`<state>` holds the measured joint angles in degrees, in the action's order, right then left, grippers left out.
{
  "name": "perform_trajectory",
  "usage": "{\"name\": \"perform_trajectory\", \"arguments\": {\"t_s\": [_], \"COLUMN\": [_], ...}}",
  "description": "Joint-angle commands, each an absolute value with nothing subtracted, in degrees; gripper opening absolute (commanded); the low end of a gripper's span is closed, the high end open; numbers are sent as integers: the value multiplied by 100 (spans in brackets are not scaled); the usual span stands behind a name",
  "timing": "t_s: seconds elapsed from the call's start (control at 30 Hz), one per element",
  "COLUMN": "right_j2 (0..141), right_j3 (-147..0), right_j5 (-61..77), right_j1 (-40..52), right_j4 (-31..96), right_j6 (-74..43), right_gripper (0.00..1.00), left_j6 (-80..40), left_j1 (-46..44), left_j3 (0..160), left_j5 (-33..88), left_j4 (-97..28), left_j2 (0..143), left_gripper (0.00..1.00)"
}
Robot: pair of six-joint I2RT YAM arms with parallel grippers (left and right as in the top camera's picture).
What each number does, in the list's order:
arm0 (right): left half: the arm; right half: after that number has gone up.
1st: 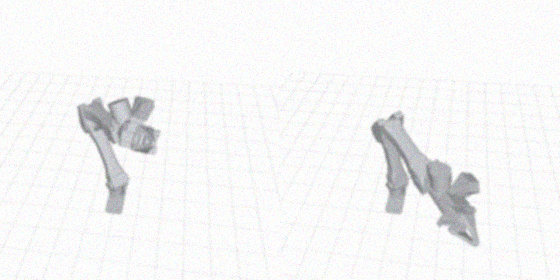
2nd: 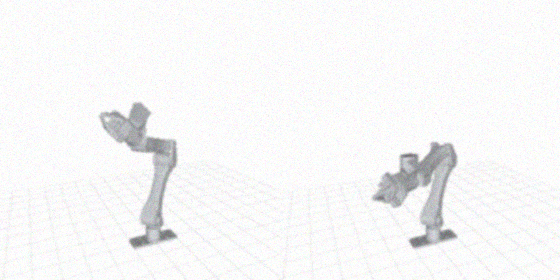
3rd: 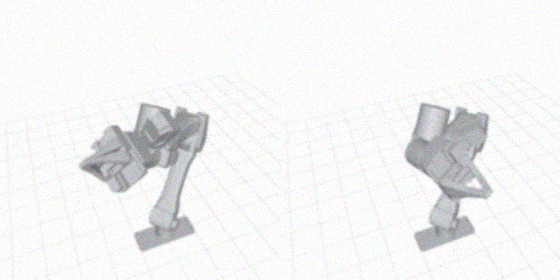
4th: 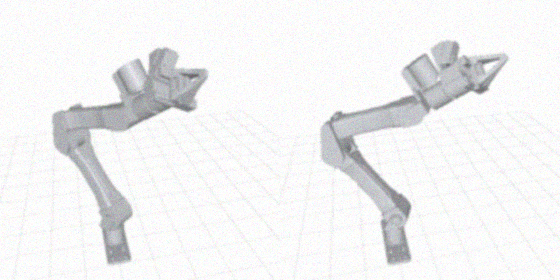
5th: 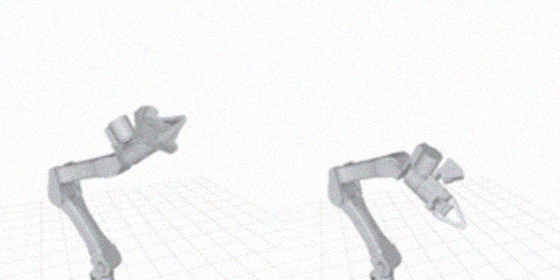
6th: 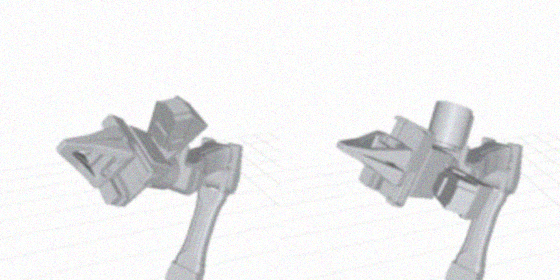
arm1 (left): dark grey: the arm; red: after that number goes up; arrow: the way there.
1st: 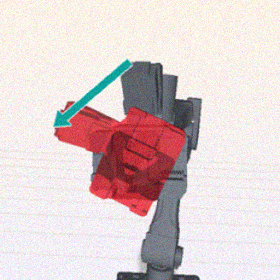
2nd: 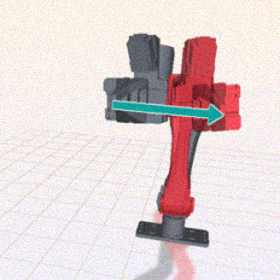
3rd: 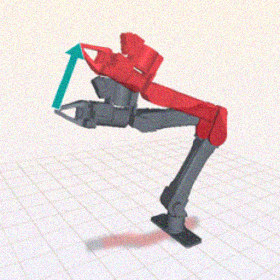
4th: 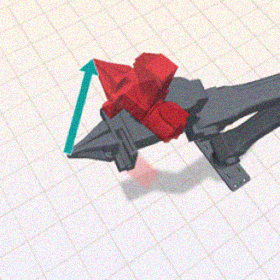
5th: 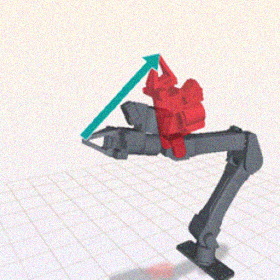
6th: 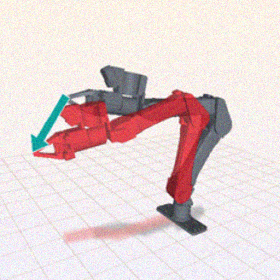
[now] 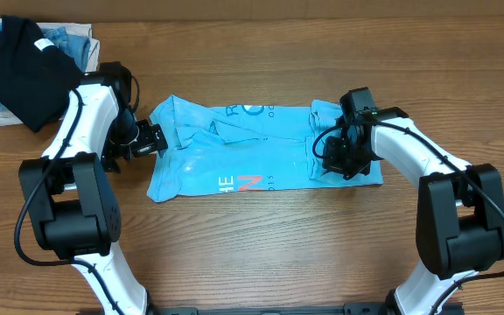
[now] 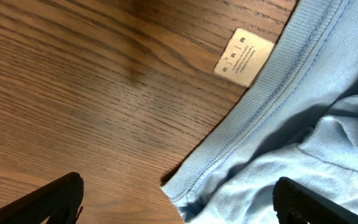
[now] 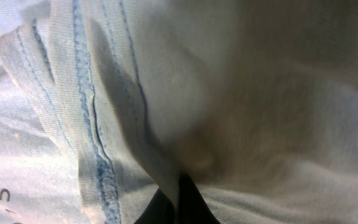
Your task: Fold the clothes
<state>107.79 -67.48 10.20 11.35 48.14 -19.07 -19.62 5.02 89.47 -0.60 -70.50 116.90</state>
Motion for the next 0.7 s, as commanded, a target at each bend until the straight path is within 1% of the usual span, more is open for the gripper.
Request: {"name": "perform_trajectory", "arguments": {"t_s": [0.0,0.3,0.43,0.47,0.53,0.63,0.67], "right_j2": [10757,10757,10757,10757,10757,10759,10757], "right_j3": [-6862,-7382,-7354,-7343,-7325,-7314,-7314], "right_j5": [1022,1940,2110,2106,2032,1868,1782], "right_j1": [1173,1347,1525,1584,1697,1806,1811], "right_j4": [4917,5878,5935,5929,5924,5929,5929], "right_j6": [-2130,-1892,-1734,-1734,-1739,-1761,-1774], "right_gripper": [4,4,5,10,23,32,39], "left_j6": [-2080,-2080,-2082,-2080,-2080,-2078,-2078], "left_j1": [506,506,506,506,506,506,506], "left_j3": [8927,8927,8927,8927,8927,8927,8927], "left_j5": [5,5,5,5,5,5,5], "left_j4": [-7052,-7046,-7013,-7004,-7015,-7048,-7048], "left_j2": [11614,11614,11614,11614,11614,11614,11614], "left_gripper": [100,100,100,100,100,100,100]}}
